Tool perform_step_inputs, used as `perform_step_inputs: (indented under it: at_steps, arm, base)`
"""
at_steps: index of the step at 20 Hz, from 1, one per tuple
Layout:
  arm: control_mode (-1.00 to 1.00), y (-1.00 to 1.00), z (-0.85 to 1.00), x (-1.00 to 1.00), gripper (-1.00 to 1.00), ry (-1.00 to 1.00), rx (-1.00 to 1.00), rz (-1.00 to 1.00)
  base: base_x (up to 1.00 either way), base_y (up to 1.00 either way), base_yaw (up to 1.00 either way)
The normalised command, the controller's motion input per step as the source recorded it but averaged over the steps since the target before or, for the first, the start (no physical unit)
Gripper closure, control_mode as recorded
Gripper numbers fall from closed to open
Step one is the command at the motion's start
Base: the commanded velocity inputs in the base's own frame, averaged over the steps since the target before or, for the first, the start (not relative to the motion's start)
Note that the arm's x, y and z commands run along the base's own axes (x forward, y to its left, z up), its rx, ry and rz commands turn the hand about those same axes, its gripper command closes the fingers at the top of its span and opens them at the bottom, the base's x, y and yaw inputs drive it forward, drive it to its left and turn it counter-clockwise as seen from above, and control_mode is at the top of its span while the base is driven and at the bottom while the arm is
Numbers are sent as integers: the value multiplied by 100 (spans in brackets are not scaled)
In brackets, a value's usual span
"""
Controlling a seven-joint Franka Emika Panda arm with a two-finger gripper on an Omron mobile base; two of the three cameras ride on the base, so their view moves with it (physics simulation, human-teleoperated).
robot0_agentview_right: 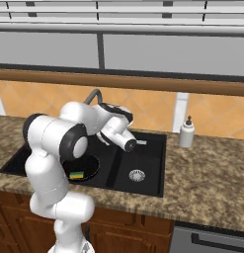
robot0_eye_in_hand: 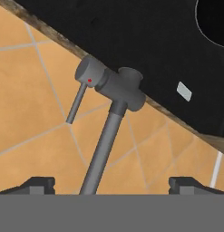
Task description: Pick the pan and sponge and place them into the sink. Then turn on the water.
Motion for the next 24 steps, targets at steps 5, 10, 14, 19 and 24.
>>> perform_step_inputs:
  at_steps: [5,10,14,19,24]
  arm:
    - [-100,13,1,24,-100,-2,0,0]
    - [-100,2,0,44,-100,0,4,0]
    - [-100,0,0,55,-100,0,5,0]
    - [-100,0,-17,64,-100,3,3,1]
    - [-100,0,-35,56,-100,6,4,2]
  base:
    - [0,0,0]
    - [0,0,0]
    - [0,0,0]
    - [0,0,0]
    - [0,0,0]
